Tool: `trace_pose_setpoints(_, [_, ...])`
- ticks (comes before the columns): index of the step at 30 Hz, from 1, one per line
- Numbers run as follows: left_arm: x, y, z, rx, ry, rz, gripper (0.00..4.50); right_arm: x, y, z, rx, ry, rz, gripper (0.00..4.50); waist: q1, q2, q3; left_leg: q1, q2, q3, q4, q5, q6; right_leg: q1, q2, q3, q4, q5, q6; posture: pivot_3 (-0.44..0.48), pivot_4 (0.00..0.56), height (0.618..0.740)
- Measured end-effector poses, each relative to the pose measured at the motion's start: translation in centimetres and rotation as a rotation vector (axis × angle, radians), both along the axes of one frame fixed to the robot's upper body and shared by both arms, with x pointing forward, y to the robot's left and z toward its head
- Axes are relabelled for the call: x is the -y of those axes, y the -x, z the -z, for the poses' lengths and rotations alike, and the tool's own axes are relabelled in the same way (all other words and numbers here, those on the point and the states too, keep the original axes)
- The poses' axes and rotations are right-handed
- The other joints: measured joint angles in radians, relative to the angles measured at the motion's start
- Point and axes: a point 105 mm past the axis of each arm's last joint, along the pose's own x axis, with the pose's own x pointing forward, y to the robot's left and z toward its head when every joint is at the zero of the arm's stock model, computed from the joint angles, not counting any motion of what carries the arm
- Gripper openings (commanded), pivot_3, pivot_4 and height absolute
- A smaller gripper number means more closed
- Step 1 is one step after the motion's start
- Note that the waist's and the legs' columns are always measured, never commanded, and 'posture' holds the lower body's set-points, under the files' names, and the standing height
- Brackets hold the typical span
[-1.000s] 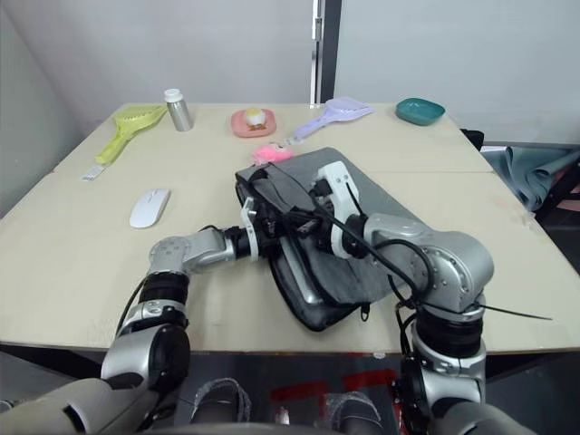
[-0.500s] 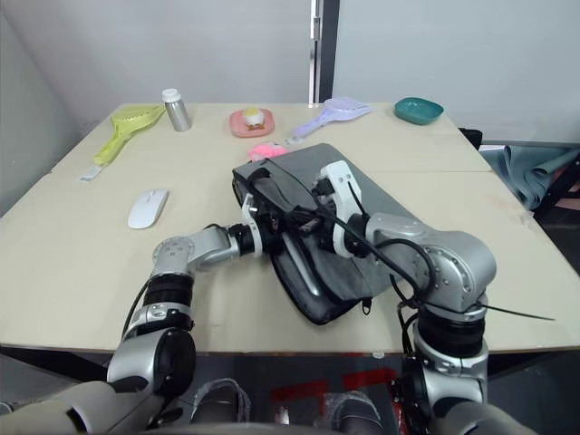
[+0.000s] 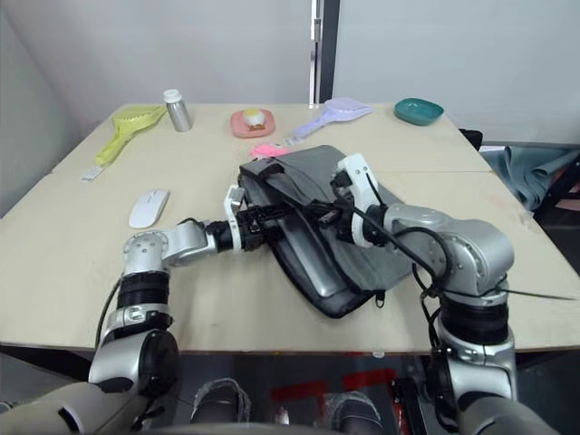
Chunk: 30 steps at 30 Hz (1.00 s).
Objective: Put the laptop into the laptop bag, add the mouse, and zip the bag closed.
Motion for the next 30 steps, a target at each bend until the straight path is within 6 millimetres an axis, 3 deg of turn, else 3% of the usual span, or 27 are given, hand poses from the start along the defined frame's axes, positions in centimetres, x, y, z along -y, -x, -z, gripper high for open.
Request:
trace_pose_setpoints(5, [-1.7, 0.6, -2.5, 0.077, 0.054, -0.015, 4.46, 0.7, -1.1, 0.4, -0.003, 0.019, 0.039, 0.00, 0.000, 0.000, 0.000, 0.000, 0.000, 0.000, 0.000, 0.000, 0.000, 0.000, 0.000, 0.000, 0.001, 0.000, 0.000, 0.000, 0.150, 0.740])
trace_pose_setpoints(8, [-2.6, 2.5, -3.3, 0.113, 0.091, 0.046, 4.46, 0.4, -1.6, 0.4, -0.002, 0.022, 0.032, 0.00, -0.007, 0.000, 0.000, 0.000, 0.000, 0.001, 0.000, 0.000, 0.000, -0.001, 0.001, 0.000, 0.001, 0.000, 0.000, 0.000, 0.150, 0.740])
trace_pose_setpoints(14, [-7.9, 6.0, -4.6, 0.193, 0.033, 0.076, 4.46, -0.1, -1.7, 0.5, -0.001, 0.016, 0.019, 0.00, -0.009, 0.000, 0.000, 0.001, 0.001, 0.000, 0.000, 0.000, -0.001, -0.001, 0.002, 0.000, 0.002, -0.001, 0.000, 0.000, 0.150, 0.740])
trace_pose_setpoints(16, [-10.2, 7.8, -6.1, 0.275, 0.016, 0.090, 4.50, -0.2, -1.6, 0.9, -0.014, 0.009, 0.016, 0.72, -0.011, 0.000, 0.000, 0.001, 0.001, 0.000, -0.001, 0.000, -0.001, -0.001, 0.002, 0.000, 0.002, -0.001, 0.000, 0.000, 0.150, 0.740])
trace_pose_setpoints(20, [-12.1, 10.1, -7.7, 0.380, -0.008, 0.134, 4.50, -1.1, -1.1, 1.7, -0.060, -0.024, -0.010, 2.03, -0.009, 0.000, 0.000, 0.002, 0.001, 0.001, -0.001, 0.000, -0.001, -0.001, 0.001, 0.000, 0.002, -0.001, 0.000, 0.000, 0.150, 0.740])
trace_pose_setpoints(27, [-14.9, 10.9, -8.2, 0.556, -0.163, 0.129, 4.50, -0.7, -0.4, 1.1, -0.093, -0.056, -0.049, 4.45, -0.009, 0.000, 0.000, 0.005, 0.001, 0.002, -0.004, 0.000, -0.001, 0.000, 0.001, 0.002, 0.002, -0.001, 0.000, 0.000, 0.150, 0.740])
trace_pose_setpoints(30, [-16.6, 11.0, -8.1, 0.622, -0.276, 0.129, 4.50, -0.1, 0.6, 0.0, -0.085, -0.035, -0.121, 4.48, -0.009, 0.000, 0.000, 0.005, 0.001, 0.002, -0.005, 0.000, -0.001, -0.001, 0.002, 0.002, 0.001, -0.002, 0.000, 0.000, 0.150, 0.740])
